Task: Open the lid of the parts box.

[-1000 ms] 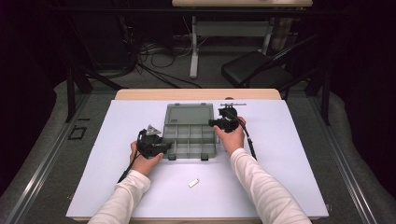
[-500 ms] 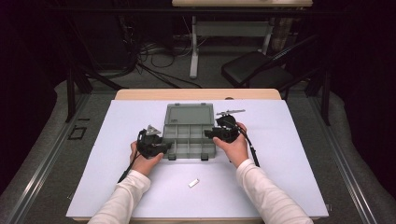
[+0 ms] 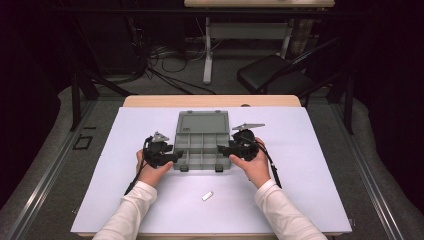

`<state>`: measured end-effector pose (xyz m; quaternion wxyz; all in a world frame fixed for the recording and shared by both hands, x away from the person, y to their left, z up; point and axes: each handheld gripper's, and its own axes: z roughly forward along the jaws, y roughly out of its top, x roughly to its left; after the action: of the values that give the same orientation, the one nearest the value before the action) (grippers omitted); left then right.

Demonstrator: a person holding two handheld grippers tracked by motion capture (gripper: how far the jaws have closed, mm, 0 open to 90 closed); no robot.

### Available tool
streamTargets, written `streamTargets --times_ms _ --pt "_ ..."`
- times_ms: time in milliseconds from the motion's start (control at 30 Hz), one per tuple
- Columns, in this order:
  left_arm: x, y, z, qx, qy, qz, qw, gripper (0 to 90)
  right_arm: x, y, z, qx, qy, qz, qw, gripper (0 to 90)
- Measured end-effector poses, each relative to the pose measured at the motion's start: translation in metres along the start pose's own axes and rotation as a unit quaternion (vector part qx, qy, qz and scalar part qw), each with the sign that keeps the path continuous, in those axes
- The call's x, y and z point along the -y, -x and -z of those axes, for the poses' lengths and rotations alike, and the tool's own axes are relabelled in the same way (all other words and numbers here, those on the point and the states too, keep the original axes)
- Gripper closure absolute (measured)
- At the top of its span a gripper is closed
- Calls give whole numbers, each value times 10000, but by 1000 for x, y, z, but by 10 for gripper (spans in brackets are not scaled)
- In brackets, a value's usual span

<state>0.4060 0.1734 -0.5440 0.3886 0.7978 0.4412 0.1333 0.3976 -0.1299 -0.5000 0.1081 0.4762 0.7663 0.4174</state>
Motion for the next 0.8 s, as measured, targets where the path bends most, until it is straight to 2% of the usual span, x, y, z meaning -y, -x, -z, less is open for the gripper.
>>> streamTargets --times_ms 167,300,367,433,500,600,800 --pt "-2 5 16 87 115 197 9997 346 -1 1 7 -101 21 -48 9999 382" --pt "-4 8 28 235 110 272 9993 253 1 0 10 -78 18 19 10000 330" --pt "-4 10 33 402 108 349 9985 247 2 0 12 -104 9 3 9999 306" --pt "-5 12 37 464 84 395 9981 247 3 -1 14 -111 20 26 9999 296" --pt "-7 17 41 396 -8 337 9986 243 3 -2 17 -107 78 59 9999 286" --pt "-10 26 46 401 31 240 9989 240 4 -5 20 -121 90 105 9998 273" --pt "-14 49 54 605 47 -28 9982 196 5 -9 21 -126 79 191 9997 271"
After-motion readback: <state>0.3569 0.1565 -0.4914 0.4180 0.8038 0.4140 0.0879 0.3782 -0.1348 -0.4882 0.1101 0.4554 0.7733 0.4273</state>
